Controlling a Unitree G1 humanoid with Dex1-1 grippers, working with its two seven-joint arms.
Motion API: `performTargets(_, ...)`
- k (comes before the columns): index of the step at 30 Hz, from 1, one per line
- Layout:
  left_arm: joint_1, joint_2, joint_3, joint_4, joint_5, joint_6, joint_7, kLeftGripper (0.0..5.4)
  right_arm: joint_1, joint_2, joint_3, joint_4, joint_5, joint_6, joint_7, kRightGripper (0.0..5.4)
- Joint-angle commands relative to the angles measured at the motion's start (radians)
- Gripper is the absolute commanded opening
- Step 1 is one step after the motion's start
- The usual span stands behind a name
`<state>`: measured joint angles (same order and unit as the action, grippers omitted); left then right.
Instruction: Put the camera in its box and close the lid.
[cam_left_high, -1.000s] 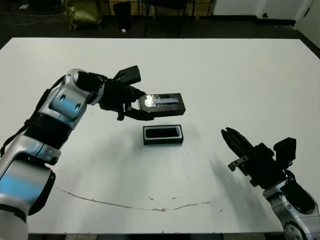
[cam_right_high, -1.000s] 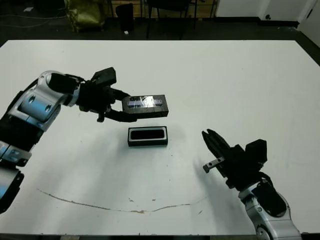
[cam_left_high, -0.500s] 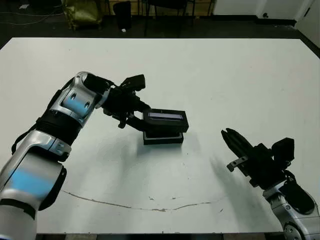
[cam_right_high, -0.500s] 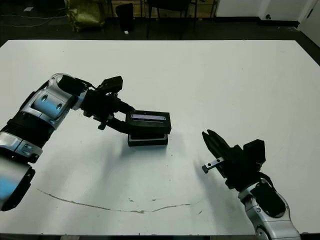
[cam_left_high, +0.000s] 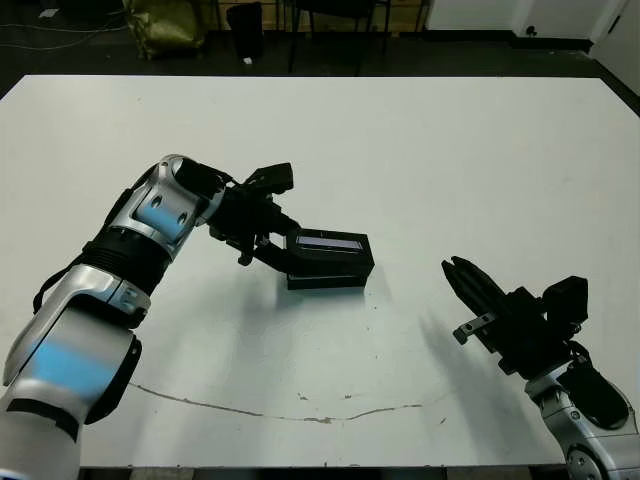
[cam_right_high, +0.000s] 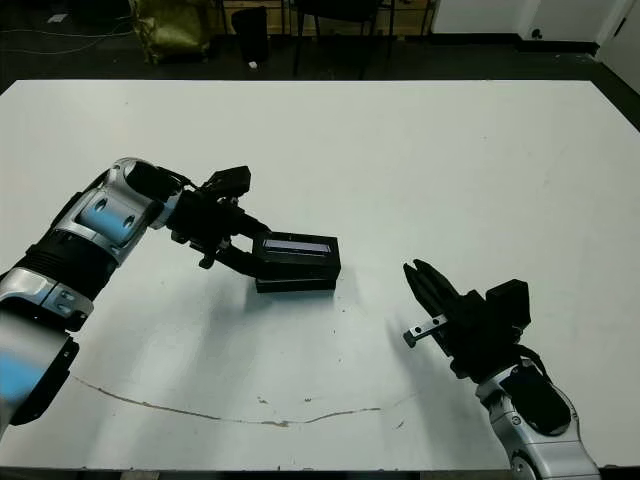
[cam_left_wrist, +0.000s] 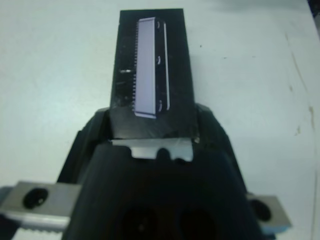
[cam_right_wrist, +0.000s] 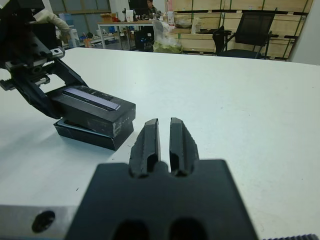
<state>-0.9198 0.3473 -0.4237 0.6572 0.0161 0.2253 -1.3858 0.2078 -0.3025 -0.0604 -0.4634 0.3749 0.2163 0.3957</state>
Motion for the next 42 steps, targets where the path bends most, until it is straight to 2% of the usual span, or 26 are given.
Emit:
performTargets(1, 0.028, 0.003, -0.009, -0.009, 0.031, -0.011, 0.029, 2.25, 0.011, 0.004, 0.001, 0.015, -0.006, 0.001, 0.002, 0.0)
performTargets(30, 0.01, -0.016, -0.059, -0.033, 0.054, 0.064, -0.013, 2.25, 0.008, 0.013, -0.001, 0.013, -0.012, 0.013, 0.0, 0.0)
performTargets(39, 0.005, -0.011, -0.082, -0.059, 0.095, 0.08, 0.012, 2.25, 0.012, 0.018, 0.003, 0.023, -0.026, -0.006, 0.001, 0.0)
performTargets(42, 0.006, -0.007, -0.088, -0.062, 0.107, 0.062, 0.024, 2.25, 0.015, 0.018, 0.003, 0.013, -0.02, 0.012, -0.005, 0.0)
